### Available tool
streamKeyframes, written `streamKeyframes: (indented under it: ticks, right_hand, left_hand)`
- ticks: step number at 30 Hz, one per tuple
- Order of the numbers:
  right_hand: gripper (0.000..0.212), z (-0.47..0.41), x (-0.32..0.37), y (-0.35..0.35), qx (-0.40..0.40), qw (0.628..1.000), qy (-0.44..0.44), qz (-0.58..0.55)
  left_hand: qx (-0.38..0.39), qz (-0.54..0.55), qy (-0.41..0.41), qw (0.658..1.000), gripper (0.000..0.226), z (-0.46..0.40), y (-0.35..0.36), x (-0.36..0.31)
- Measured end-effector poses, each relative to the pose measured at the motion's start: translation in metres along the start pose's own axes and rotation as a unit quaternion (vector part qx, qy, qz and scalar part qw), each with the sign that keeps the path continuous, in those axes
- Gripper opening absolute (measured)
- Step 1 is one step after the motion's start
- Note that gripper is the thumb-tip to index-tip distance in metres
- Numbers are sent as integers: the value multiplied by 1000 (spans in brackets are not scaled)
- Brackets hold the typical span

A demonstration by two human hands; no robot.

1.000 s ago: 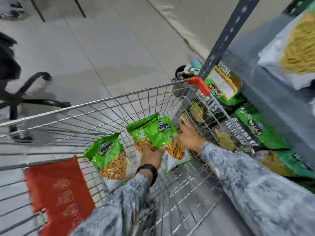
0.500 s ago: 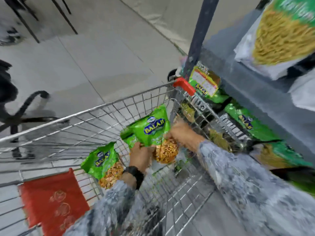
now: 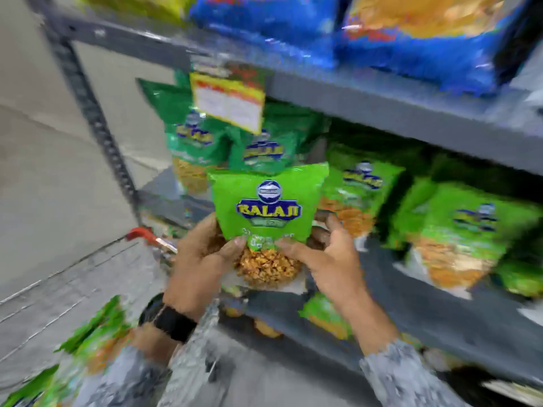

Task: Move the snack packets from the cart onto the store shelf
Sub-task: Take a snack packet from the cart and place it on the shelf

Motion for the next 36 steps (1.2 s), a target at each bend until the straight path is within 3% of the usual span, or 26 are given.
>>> streamKeyframes:
  ticks: [3,8,12,17,20,23,25,28,32,36]
  right_hand:
    - [74,-8,-9,-80,-105,994,-10,34]
    - [64,-42,-39,-115,-174,982,-32,64]
    - [34,-62,-70,-107,-140,984,-2,112]
    - [29,-60,-75,-105,-152,979,-13,133]
    - [36,-45,-65,-105,-183,976,-24,118]
    - [38,-22,-43,-102,-236,956,-87,150]
    - [32,-9,-23,-85,-247,942,-141,180]
    - [26,-4,1,-34,-184,938,-199,214]
    - [24,-7,1,71,10,919,-276,283]
    - [45,-3,-51,206,216,886,-230,339]
  left_hand:
    - [54,-60,46,996,28,-25,80,-16]
    - [39,-130,72,988,28,-85,142,-17]
    - [-5,-224,53,973,30,-115,142,8]
    - [3,-202,32,979,43,-133,129,43]
    - [27,-170,35,985,46,-115,131,27]
    - [40,-141,4,989,60,-100,113,18]
    - [29,-145,8,989,58,-89,86,12]
    - [-7,-153,35,988,47,-68,30,6]
    - [-84,-230,37,969,48,-31,-72,23]
    - [-187,-235,-81,950,48,5,-201,99]
Point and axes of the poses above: each hand's wrist, its own z-axis away from the middle knuckle, its own y-axis out of the palm, x = y × z, the point moved 5 cm from there along -z, towards the middle knuckle, and after that the axes turned 9 degrees about -y, right-handed, at the moved point
